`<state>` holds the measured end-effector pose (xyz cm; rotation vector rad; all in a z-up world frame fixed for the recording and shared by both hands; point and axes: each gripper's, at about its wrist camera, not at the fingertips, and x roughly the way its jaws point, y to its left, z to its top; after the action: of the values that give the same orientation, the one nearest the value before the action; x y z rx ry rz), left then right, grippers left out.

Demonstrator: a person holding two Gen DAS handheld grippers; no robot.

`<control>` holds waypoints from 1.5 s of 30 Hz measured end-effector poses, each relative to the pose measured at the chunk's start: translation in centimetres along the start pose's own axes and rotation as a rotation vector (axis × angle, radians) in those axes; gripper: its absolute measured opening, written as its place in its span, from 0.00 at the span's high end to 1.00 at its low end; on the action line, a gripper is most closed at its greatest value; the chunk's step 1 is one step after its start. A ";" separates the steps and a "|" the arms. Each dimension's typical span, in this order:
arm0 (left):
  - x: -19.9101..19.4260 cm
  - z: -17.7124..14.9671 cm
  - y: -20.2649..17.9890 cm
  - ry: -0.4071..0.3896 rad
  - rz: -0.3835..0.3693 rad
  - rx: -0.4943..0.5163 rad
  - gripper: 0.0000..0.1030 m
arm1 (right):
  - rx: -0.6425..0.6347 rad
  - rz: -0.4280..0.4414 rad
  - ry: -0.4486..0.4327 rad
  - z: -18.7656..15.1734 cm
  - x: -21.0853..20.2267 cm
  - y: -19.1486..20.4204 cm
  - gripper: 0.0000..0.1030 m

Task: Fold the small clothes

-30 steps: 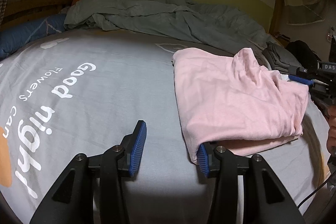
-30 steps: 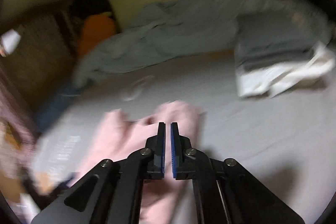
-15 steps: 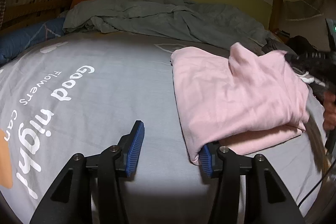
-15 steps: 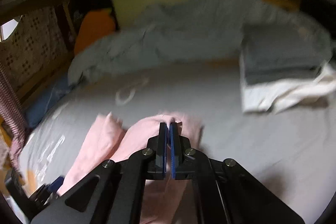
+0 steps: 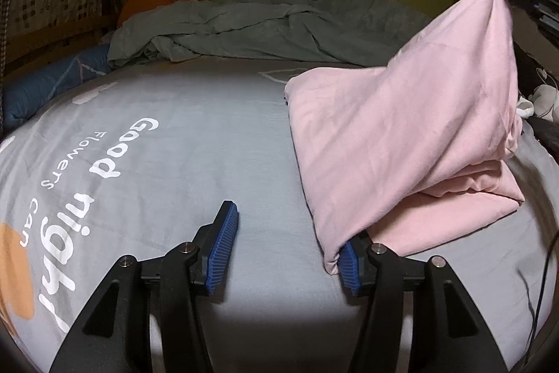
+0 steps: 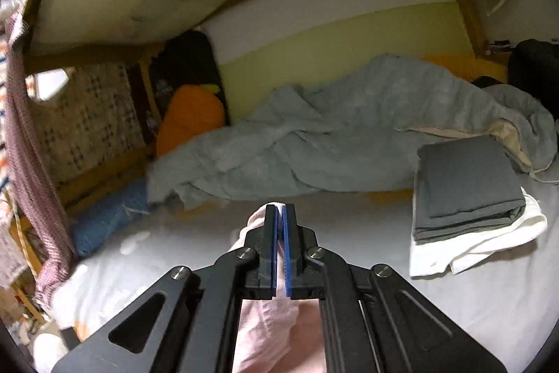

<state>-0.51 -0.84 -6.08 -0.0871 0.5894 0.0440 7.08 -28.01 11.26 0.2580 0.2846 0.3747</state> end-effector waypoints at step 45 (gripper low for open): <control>0.9 9.0 1.0 0.010 -0.462 -0.311 0.86 | -0.178 0.000 0.470 -13.3 1.7 4.0 1.00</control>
<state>5.15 1.03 0.78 -0.5229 0.5569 -0.3140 3.09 -21.17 -0.25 -0.0091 0.7086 0.4564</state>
